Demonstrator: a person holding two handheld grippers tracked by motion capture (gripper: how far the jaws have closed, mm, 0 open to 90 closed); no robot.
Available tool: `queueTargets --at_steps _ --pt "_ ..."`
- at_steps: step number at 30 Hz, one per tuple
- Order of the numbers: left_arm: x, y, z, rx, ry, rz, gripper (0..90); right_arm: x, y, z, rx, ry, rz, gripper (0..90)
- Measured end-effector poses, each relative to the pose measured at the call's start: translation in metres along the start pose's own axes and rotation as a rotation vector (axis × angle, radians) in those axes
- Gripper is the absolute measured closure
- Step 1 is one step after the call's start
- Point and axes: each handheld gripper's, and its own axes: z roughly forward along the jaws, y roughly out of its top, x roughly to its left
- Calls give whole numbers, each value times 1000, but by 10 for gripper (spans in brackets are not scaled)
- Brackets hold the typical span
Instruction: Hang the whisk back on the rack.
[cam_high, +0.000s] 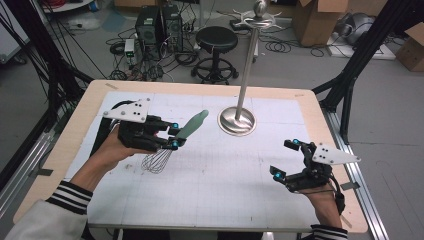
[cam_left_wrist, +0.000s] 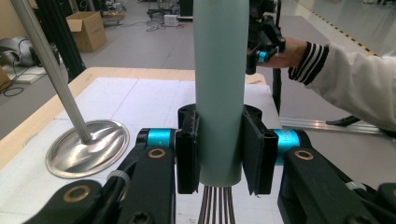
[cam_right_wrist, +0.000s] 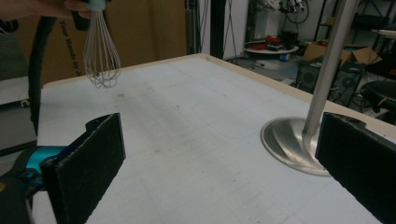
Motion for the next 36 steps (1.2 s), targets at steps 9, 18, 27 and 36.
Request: queueTargets --at_steps 9,18,27,36 --pt "1 -1 3 3 -10 8 693 -3 33 1 6 92 -9 1" --pt "1 -1 1 2 -11 2 693 -4 63 13 78 167 -36 2" --pt "2 -1 0 -4 -18 -7 694 1 93 32 171 229 -96 1" --pt "4 -1 1 -12 -21 -6 693 13 121 61 228 300 -150 1"
